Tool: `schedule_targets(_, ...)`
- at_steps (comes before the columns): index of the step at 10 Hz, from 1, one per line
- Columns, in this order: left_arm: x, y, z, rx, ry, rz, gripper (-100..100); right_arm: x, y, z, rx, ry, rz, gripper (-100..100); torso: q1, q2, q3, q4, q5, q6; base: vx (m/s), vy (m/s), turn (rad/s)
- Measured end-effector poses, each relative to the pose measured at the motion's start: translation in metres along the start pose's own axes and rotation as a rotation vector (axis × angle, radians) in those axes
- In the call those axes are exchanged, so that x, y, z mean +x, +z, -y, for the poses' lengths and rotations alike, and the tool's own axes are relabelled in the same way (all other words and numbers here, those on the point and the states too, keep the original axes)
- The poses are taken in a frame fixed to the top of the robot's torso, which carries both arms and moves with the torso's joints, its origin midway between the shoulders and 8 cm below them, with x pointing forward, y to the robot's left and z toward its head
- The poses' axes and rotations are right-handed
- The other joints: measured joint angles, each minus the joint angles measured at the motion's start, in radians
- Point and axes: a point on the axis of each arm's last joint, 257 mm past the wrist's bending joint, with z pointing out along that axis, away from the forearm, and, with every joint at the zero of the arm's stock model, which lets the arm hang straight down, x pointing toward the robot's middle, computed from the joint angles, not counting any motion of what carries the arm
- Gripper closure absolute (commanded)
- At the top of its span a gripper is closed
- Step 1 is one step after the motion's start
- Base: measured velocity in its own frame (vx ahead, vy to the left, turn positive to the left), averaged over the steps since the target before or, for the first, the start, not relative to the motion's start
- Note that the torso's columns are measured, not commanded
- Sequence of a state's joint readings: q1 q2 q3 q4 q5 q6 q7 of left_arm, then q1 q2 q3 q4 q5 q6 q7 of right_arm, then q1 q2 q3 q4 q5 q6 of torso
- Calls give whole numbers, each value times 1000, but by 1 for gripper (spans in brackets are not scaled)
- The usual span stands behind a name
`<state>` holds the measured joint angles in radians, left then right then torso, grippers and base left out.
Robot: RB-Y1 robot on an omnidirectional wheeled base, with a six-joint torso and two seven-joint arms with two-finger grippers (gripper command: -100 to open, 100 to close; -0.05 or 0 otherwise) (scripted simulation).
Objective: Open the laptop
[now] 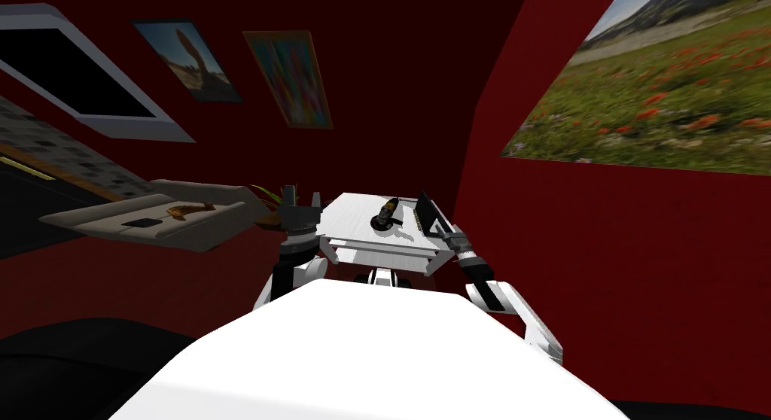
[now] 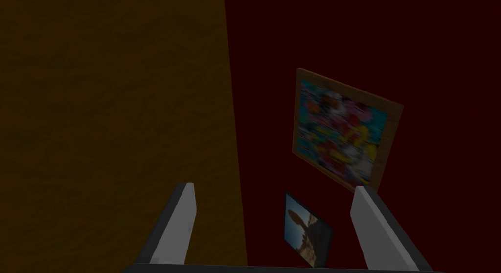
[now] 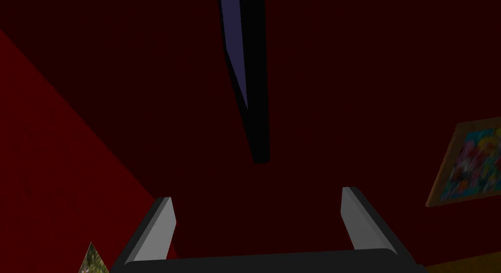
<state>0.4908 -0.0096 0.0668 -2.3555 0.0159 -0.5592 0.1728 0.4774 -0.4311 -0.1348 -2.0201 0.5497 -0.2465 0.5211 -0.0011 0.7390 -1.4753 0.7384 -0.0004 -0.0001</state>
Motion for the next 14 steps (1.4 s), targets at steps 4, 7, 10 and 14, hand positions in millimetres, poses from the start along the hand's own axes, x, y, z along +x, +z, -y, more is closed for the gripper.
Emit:
schedule_targets(4, 0, 0, 0, 0, 0, 0, 0, 14, -1, 32, 25, -271, -81, -100, -1, 0, 0, 0, 0, 0, 20, 98, 36)
schedule_targets(7, 0, 0, 0, 0, 0, 0, 0, 20, -3, 62, 44, -480, -140, -100, 1, -1, -1, 0, 0, 0, 28, 97, 29)
schedule_targets(10, 0, 0, 0, 0, 0, 0, 0, 20, -1, 94, 61, -694, -194, -100, 2, -1, -1, 0, 1, 0, 28, 110, 43)
schedule_targets(14, 0, 0, 0, 0, 0, 0, 0, 14, 0, 131, 78, -931, -248, -100, 0, -1, 0, 0, 0, 0, 21, 74, 29)
